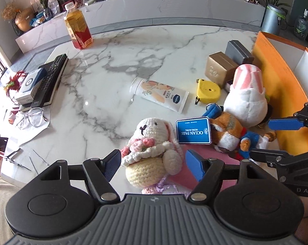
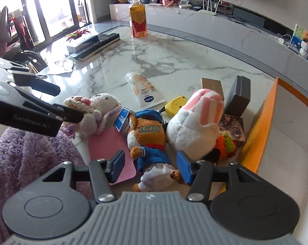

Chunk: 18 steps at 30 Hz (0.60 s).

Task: Organize objects
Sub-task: 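Grasp the cream crocheted bunny with the left tool while the right tool grasps the brown bear plush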

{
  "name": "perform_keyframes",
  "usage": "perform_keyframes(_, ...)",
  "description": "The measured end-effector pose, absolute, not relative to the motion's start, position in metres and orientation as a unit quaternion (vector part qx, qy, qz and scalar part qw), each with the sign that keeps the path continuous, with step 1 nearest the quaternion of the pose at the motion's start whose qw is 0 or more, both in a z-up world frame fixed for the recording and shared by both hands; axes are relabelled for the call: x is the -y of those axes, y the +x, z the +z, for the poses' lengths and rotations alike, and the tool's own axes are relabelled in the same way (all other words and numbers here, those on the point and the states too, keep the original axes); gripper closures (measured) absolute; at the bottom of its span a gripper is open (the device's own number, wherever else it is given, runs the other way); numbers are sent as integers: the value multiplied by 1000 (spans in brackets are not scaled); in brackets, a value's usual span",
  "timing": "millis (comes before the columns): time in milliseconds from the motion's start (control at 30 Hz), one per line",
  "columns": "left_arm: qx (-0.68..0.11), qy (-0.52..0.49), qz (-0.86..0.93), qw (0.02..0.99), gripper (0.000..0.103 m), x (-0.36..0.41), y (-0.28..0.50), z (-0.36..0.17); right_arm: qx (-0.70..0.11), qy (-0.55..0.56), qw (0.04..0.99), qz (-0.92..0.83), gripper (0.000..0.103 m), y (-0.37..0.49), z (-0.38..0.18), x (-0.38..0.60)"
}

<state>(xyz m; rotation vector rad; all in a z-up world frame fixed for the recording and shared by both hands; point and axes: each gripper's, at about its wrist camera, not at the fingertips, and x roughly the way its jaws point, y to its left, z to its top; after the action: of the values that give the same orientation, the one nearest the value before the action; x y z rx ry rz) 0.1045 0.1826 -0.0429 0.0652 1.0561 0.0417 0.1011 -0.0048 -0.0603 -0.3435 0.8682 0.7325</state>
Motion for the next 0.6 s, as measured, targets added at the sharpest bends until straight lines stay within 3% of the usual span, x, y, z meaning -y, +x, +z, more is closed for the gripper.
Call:
perform_keyframes(467, -537, -7, -2, 843, 11, -198, 125, -70, -447, -199, 805, 336, 44, 127, -106, -22)
perform_keyframes(567, -541, -5, -2, 841, 10, -195, 129, -73, -445, -199, 806, 337, 48, 128, -106, -23)
perform_keyframes(600, -544, -3, -3, 839, 9, -195, 130, -75, -444, -200, 807, 335, 54, 128, -106, -24)
